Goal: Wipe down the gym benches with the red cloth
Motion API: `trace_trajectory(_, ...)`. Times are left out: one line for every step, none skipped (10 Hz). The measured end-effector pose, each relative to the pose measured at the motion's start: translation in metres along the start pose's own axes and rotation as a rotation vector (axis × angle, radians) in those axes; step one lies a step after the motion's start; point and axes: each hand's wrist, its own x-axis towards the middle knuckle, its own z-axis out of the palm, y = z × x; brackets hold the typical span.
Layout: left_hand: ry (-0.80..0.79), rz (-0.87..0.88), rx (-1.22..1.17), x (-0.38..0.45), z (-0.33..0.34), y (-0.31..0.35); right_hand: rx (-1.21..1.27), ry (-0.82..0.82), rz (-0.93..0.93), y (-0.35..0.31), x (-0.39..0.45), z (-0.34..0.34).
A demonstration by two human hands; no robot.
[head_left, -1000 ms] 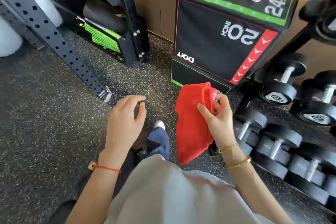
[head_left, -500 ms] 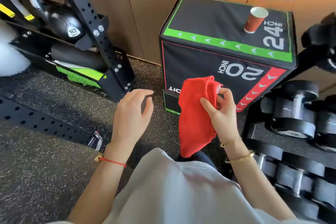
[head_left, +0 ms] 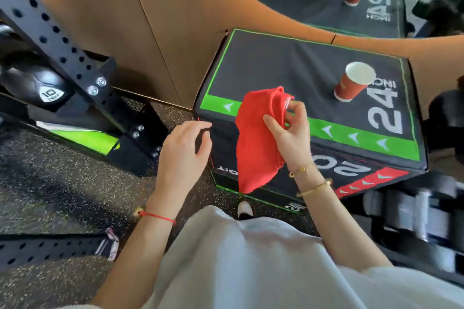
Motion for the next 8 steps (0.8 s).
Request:
trace_trajectory(0.024, -0.02, 0.008, 0.043, 0.02, 0.0, -0.039, -0.016, -0.016, 0.004, 0.068, 0.017)
trace_trajectory(0.025, -0.057, -0.012, 0.078, 0.037, 0.001, -0.08, -0.035, -0.01, 0.006, 0.122, 0.035)
trace_trajectory(0.009, -0.056, -0.019, 0.108, 0.051, -0.002, -0.086, -0.045, 0.022, 0.011, 0.165, 0.052)
trace_trajectory(-0.009, -0.046, -0.02, 0.135, 0.062, -0.009, -0.113, -0.056, 0.078, 0.022, 0.19, 0.065)
trace_trajectory(-0.04, -0.017, -0.028, 0.156, 0.07, -0.016, -0.202, -0.056, 0.097, 0.036, 0.201, 0.066)
trace_trajectory(-0.071, 0.028, -0.029, 0.172, 0.074, -0.021, -0.426, -0.001, 0.091, 0.047, 0.2, 0.053)
trace_trajectory(-0.105, 0.082, -0.039, 0.183, 0.076, -0.029, -0.635, 0.027, 0.106, 0.054, 0.193, 0.038)
trace_trajectory(-0.133, 0.114, -0.052, 0.186, 0.075, -0.038, -0.832, 0.046, 0.099, 0.055, 0.183, 0.028)
